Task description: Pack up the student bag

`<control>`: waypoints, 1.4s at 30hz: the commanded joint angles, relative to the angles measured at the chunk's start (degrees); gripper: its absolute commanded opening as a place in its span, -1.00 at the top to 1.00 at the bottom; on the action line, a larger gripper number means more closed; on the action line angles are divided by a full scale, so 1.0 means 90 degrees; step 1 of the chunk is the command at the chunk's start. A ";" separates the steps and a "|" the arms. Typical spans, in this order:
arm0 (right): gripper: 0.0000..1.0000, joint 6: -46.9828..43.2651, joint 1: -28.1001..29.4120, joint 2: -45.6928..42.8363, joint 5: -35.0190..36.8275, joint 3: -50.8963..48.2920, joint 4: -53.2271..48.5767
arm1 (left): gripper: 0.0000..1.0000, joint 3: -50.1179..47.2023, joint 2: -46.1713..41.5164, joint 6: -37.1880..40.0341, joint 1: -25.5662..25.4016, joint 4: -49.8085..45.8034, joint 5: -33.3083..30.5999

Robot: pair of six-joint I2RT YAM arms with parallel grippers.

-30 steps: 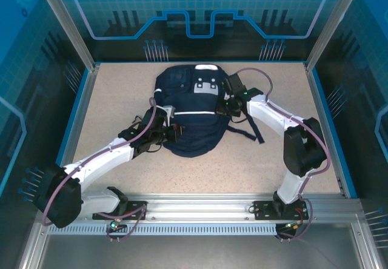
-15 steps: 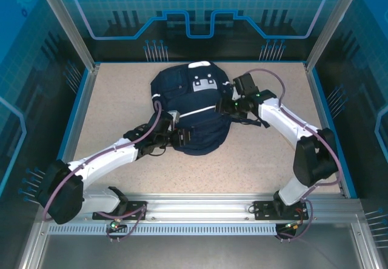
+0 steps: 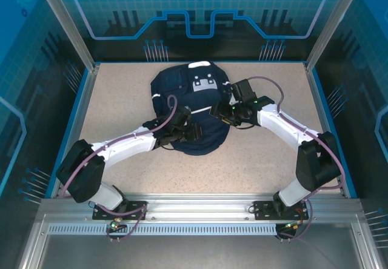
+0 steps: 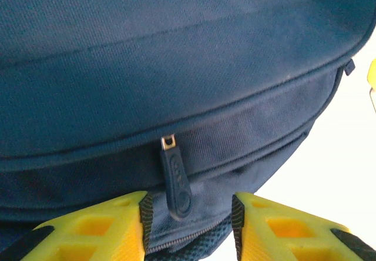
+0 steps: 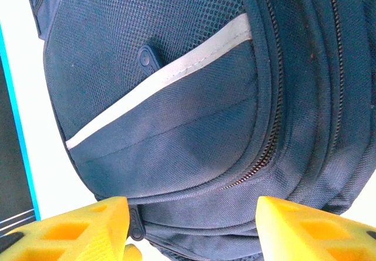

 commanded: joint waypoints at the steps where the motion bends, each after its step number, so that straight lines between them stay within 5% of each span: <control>1: -0.17 0.0250 0.0048 0.0141 -0.0139 -0.0081 0.0170 | 0.20 0.0231 0.0144 -0.0191 -0.0029 -0.0274 -0.0286; 11: -0.10 0.0313 0.0073 0.0240 0.0032 -0.0087 0.0125 | 0.56 0.0555 0.0590 -0.0270 -0.0024 -0.0372 -0.0425; 18: -0.10 0.0380 0.0098 0.0286 0.0092 -0.0192 0.0215 | 0.47 0.0717 0.0835 -0.0334 -0.0025 -0.0616 -0.0440; 25: -0.07 0.0360 0.0136 0.0299 0.0455 -0.0193 0.0055 | 1.00 0.0725 0.0762 -0.0286 -0.0027 -0.0762 -0.0713; 32: -0.01 0.0130 0.0091 0.0576 0.1200 0.0104 -0.0673 | 1.00 0.0040 -0.0017 -0.0239 0.0097 -0.1601 -0.1931; 42: -0.02 -0.0416 0.0043 0.0732 0.1092 0.0380 -0.0653 | 1.00 -0.0794 -0.0674 -0.0034 0.1096 -0.1647 -0.1754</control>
